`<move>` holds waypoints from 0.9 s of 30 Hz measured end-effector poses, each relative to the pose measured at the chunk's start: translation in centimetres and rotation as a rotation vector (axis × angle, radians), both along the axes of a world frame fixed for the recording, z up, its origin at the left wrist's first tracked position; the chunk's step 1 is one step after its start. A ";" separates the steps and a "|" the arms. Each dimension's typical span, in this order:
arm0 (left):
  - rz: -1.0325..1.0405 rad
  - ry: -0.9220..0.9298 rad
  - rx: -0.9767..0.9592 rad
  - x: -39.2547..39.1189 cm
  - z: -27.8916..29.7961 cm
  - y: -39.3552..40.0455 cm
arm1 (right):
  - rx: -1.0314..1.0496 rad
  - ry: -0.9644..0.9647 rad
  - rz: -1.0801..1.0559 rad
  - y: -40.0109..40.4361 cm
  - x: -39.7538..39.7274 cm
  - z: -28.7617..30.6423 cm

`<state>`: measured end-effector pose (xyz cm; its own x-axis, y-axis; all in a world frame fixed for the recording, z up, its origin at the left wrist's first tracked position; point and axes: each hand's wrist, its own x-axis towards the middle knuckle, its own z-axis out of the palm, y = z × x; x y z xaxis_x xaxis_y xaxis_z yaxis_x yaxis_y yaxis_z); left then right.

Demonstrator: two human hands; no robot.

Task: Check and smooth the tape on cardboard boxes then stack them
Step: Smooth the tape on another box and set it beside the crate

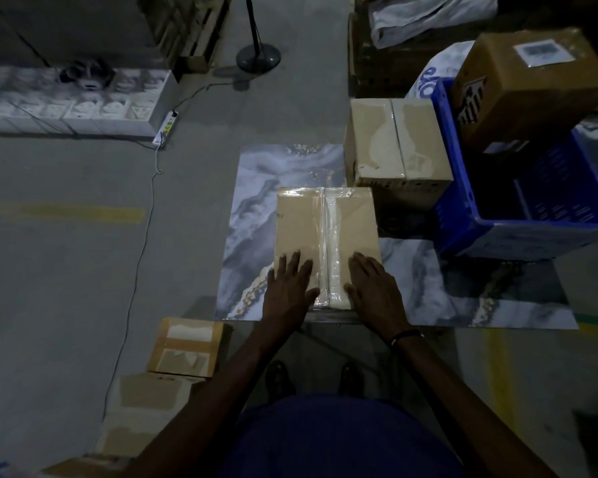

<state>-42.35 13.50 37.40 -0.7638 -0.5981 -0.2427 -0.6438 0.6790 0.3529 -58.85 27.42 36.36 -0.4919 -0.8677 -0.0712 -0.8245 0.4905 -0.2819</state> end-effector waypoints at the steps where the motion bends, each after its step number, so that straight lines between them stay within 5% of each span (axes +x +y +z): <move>1: 0.011 -0.012 -0.004 -0.3 0.3 -0.6 | 0.002 0.008 -0.005 -0.3 -0.3 0.0; 15: -0.001 -0.088 0.073 -5.0 1.9 -5.6 | 0.019 0.039 -0.012 -3.9 -4.0 -0.5; 21: 0.110 0.093 0.100 -3.9 0.1 -5.1 | -0.143 -0.168 -0.171 -4.2 -4.6 -1.3; 27: 0.297 0.310 0.228 -2.6 -0.1 -4.1 | -0.304 -0.722 -0.522 -3.2 -4.1 -1.3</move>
